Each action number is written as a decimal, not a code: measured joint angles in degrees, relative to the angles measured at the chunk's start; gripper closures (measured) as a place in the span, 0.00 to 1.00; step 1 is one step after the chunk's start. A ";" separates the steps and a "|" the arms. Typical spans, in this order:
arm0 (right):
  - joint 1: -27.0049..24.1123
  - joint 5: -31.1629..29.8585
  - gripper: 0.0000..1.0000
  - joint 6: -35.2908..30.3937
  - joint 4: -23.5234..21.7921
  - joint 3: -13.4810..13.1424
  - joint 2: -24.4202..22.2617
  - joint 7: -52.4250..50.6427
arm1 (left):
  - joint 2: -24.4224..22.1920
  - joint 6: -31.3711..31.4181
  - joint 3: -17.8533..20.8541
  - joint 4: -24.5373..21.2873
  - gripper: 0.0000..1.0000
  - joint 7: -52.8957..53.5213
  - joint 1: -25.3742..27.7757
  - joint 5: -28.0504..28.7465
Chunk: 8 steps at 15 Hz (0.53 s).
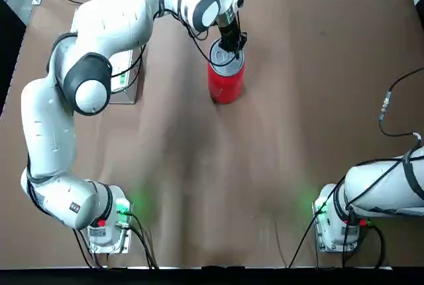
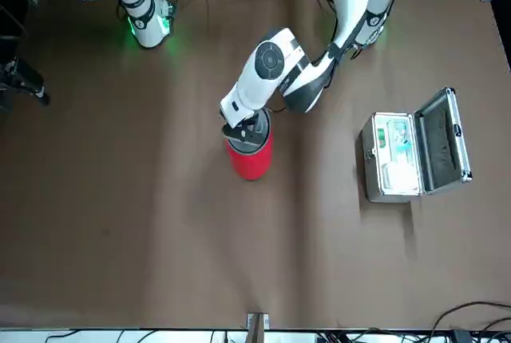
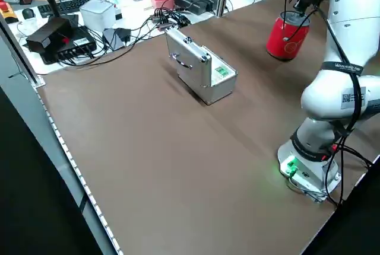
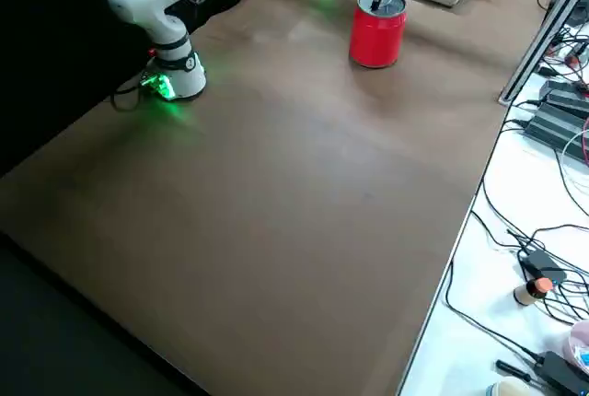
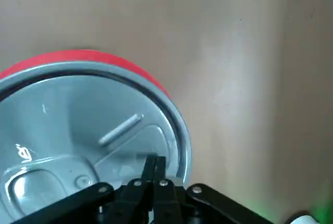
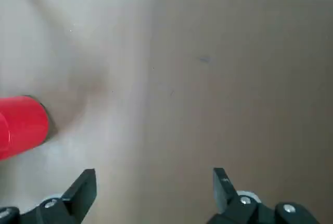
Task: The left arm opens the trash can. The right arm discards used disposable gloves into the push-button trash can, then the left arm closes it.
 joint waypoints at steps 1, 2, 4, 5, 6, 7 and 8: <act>0.00 0.00 0.01 0.00 0.00 0.00 0.00 0.00 | 0.00 0.00 0.03 0.05 0.97 -0.01 0.03 0.00; 0.00 0.00 0.01 0.00 0.00 0.00 0.00 0.00 | 0.00 0.00 0.04 0.10 0.97 -0.14 0.09 0.00; 0.00 0.00 0.01 0.00 0.00 0.00 0.00 0.00 | -0.01 -0.01 0.04 0.17 0.97 -1.06 0.13 0.01; 0.00 0.00 0.01 -0.01 0.00 0.00 0.00 -0.01 | -0.02 0.00 0.04 0.22 0.97 -1.26 0.13 0.04; 0.01 0.00 0.01 -0.02 0.00 0.01 0.00 -0.01 | -0.06 0.00 0.06 0.29 0.97 -1.33 0.16 0.08; 0.01 0.00 0.01 -0.02 0.00 0.01 0.00 -0.01 | -0.10 0.00 0.12 0.35 0.97 -1.35 0.20 0.17; 0.01 0.00 0.01 -0.02 0.00 0.01 0.00 -0.01 | -0.11 0.00 0.16 0.40 0.97 -1.36 0.26 0.20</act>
